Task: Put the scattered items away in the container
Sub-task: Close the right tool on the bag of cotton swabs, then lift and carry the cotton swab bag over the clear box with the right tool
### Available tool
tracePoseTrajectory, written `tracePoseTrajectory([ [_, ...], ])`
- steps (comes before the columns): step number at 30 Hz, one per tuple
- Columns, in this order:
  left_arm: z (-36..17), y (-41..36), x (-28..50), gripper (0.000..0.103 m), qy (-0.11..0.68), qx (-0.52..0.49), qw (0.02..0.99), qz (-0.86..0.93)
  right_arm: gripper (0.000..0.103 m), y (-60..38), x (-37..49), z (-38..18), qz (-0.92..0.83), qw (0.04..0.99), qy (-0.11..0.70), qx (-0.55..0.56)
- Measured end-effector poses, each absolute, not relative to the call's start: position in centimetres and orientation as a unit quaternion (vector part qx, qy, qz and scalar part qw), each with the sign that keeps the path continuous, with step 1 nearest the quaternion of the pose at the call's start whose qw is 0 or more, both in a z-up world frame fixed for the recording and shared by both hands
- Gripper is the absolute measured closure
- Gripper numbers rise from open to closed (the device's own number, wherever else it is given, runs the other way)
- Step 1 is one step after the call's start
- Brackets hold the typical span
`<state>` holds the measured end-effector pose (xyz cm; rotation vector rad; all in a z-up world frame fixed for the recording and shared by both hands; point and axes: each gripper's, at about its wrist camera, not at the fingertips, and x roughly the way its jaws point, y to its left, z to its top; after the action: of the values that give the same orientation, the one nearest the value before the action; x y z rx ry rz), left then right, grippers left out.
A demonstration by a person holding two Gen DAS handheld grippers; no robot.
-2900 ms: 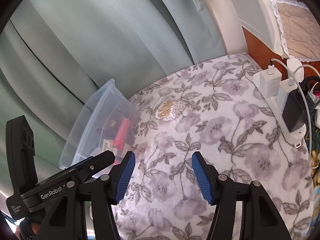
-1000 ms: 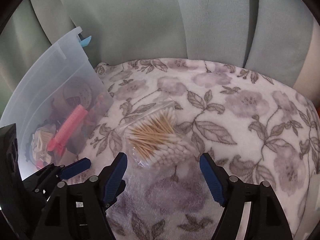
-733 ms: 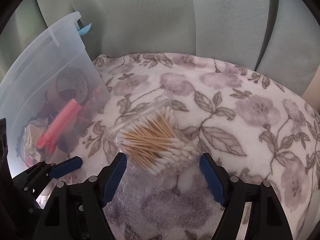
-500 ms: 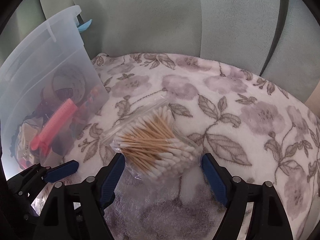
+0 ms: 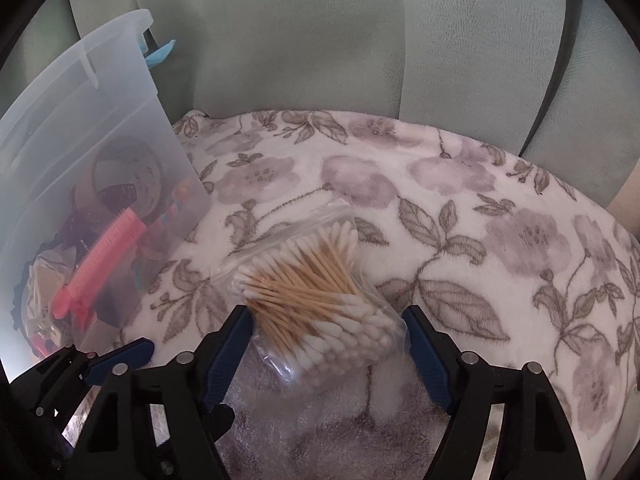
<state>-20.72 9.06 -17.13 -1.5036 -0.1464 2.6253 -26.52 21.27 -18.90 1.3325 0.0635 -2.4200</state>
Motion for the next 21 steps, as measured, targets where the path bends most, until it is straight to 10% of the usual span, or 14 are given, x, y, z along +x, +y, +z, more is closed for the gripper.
tracePoseTrajectory([
  [21,-14.2,9.9,-17.3,0.028,-0.02,-0.501,0.079,0.862,0.053,24.0,-18.8,-16.2,-0.852,0.172,-0.037,0.493],
])
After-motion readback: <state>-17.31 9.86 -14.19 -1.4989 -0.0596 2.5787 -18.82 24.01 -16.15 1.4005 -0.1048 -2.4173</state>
